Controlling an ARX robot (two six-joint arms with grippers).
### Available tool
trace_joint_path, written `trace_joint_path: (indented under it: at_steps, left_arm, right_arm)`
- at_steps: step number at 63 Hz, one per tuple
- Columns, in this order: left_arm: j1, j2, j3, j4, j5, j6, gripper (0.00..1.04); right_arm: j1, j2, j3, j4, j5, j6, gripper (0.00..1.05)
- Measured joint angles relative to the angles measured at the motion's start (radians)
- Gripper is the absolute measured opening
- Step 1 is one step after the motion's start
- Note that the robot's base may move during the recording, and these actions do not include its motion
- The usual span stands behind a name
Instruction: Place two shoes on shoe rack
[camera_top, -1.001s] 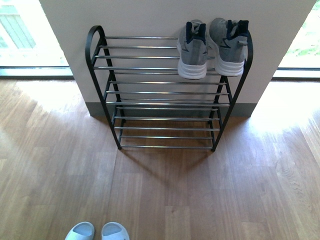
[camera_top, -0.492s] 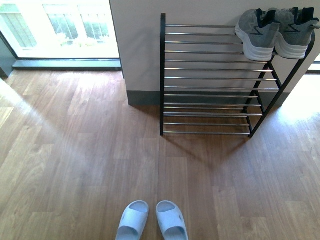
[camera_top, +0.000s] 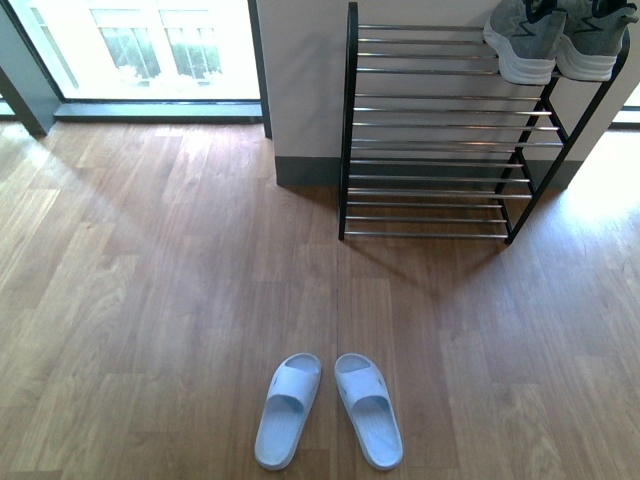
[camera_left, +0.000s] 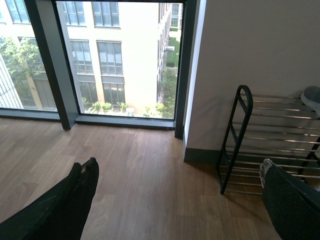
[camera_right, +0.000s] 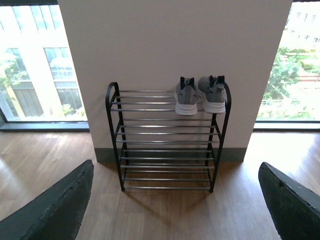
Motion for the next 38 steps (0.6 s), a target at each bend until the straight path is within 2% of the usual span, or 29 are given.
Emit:
trace_joint_path:
  at_steps: [38]
  left_arm:
    - [0.0, 0.0, 0.0, 0.0, 0.001, 0.0, 0.95]
  right_arm:
    - [0.0, 0.0, 0.0, 0.0, 0.002, 0.0, 0.96]
